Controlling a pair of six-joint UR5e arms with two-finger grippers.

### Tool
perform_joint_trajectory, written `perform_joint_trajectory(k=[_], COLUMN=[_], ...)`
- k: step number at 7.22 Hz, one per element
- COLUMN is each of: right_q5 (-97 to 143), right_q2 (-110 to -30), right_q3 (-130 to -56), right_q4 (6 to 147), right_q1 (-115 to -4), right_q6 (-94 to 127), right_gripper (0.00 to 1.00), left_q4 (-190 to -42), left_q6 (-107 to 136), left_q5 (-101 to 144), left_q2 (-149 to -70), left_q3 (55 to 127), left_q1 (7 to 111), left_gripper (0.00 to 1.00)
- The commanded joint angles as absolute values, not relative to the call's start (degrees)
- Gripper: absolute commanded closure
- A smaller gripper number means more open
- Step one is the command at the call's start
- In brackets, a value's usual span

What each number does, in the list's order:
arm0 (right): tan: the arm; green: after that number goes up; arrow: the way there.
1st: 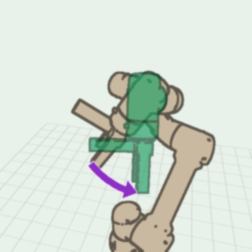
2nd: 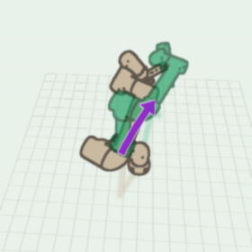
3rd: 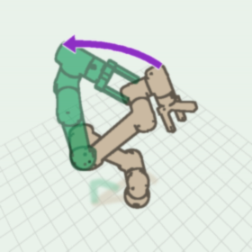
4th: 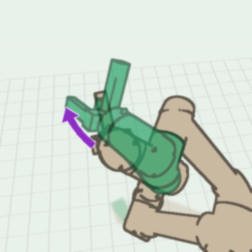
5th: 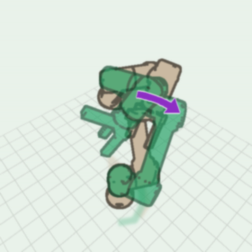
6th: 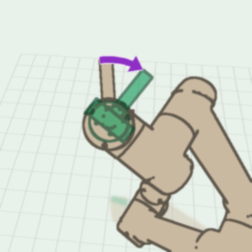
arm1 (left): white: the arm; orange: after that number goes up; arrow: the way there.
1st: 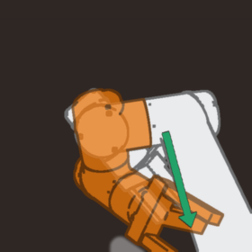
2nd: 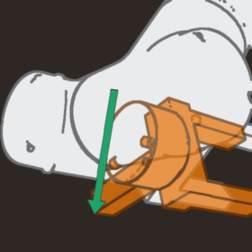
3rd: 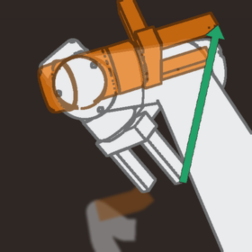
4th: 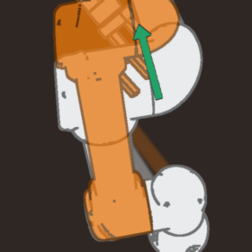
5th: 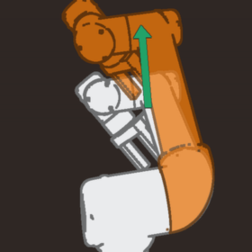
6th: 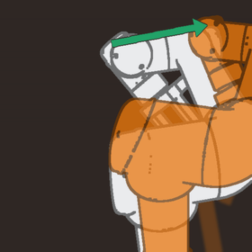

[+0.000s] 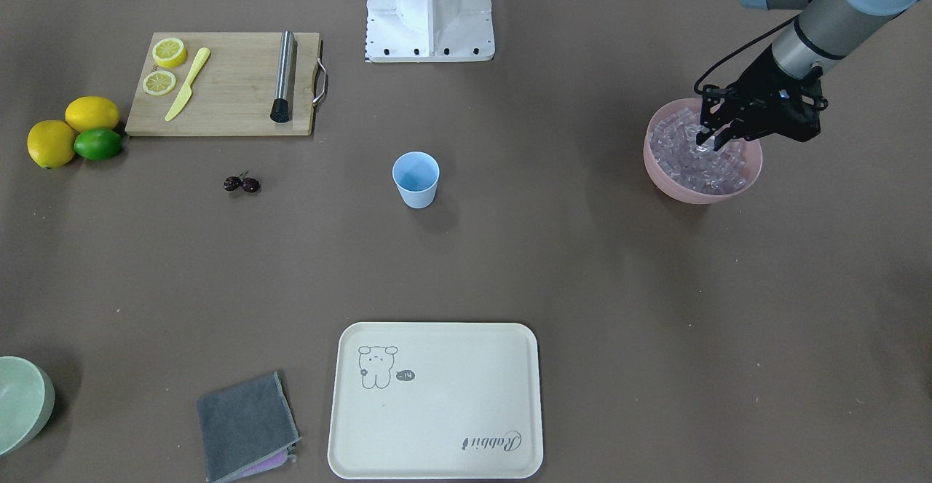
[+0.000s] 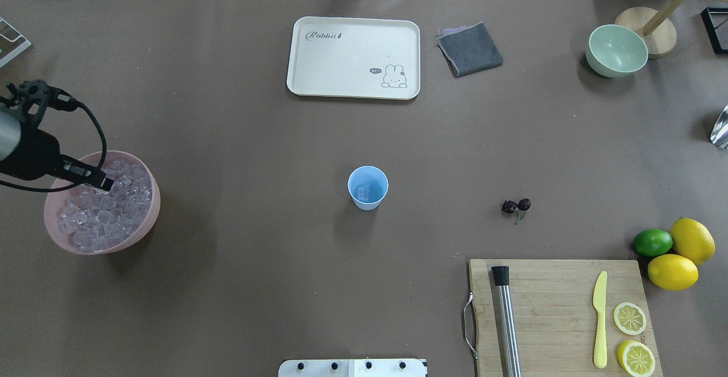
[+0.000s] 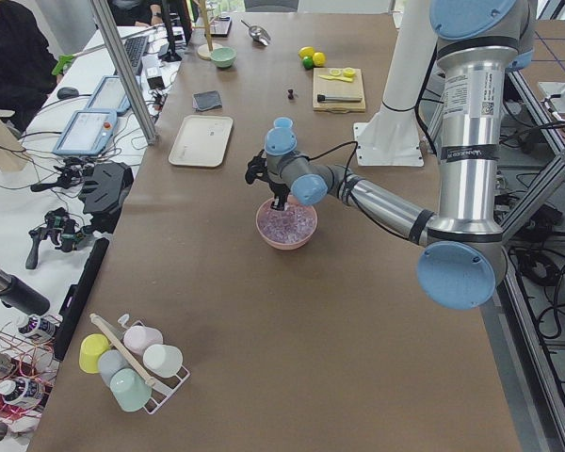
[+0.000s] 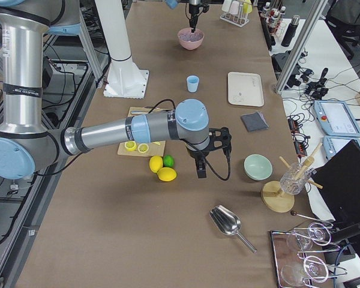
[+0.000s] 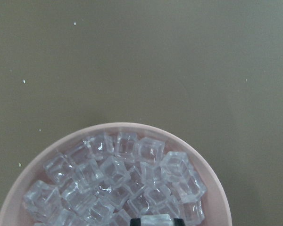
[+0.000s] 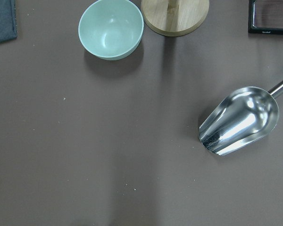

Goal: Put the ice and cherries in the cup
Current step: 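Lift the second ice cube out of the bowl with the left gripper, then carry the ice cube over the light-blue cup and release it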

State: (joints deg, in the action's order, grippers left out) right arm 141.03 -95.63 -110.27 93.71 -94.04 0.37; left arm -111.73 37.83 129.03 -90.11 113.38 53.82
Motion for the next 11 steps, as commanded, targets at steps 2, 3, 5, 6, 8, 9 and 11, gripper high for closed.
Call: perform_joint_trajectory(k=[2,3,5,6,8,9,11], right_q5=[141.24,141.85,141.86,141.77,141.68,141.68,141.33], right_q2=[-95.89,-95.89,-95.80,-95.71,-96.06,-96.15,-96.07], right_q3=[-110.39,-110.39,-110.22,-110.30,-110.04,-110.21,-110.13], right_q4=[93.87,93.95,93.96,93.87,93.87,93.87,93.78], right_q1=[-94.04,-94.04,-94.04,-94.04,-93.96,-93.96,-93.96], right_q6=[0.35,0.35,0.35,0.35,0.35,0.35,0.26], right_gripper=[0.00,0.00,0.00,0.00,0.00,0.00,0.00], left_q4=[-111.27,-111.27,-111.27,-111.27,-111.36,-111.36,-111.44], left_q6=[42.06,48.54,58.22,62.45,70.10,73.44,73.83], left_q5=[128.58,128.58,126.06,119.16,108.08,103.41,95.66], left_q2=[-101.99,-108.04,-116.15,-118.54,-125.03,-127.42,-130.15], left_q3=[112.42,111.19,108.30,108.28,105.92,105.21,100.93], left_q1=[56.60,55.99,50.14,44.96,34.15,29.93,25.15], left_gripper=[1.00,1.00,1.00,1.00,1.00,1.00,1.00])
